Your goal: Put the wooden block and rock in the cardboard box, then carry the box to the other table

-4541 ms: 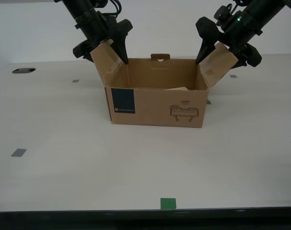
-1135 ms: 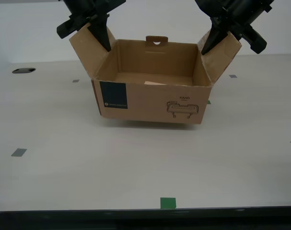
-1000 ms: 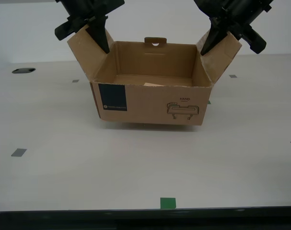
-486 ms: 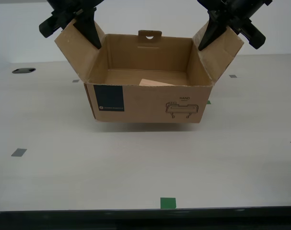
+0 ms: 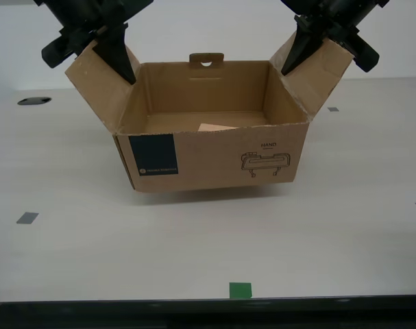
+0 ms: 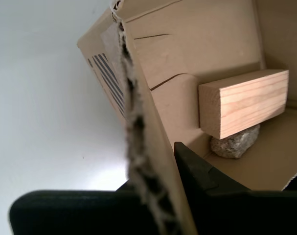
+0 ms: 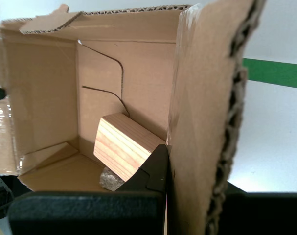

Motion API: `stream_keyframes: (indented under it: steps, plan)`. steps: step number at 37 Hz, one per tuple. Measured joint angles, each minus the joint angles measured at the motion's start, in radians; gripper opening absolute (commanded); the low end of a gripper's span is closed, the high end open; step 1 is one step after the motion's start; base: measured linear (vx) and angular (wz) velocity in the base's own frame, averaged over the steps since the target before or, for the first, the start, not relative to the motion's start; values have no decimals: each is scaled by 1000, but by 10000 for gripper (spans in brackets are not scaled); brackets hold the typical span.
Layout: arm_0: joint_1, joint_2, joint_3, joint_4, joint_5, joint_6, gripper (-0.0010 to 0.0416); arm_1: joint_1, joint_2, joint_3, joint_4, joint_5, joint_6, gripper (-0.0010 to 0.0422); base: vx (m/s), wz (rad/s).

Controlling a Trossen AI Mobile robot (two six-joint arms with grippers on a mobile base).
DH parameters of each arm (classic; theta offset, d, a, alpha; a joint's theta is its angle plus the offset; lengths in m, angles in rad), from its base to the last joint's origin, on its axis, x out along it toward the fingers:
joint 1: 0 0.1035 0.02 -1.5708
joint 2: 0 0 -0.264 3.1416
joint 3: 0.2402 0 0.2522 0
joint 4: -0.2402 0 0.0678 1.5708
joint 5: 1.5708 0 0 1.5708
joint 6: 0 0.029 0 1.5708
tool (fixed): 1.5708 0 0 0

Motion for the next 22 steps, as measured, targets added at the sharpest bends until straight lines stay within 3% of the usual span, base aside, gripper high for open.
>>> stream_keyframes:
  steps: [22]
  plan:
    - [45,0,0,-24,7,3,-1,-13,-14,-49,16,-2,-3,-1,0,36]
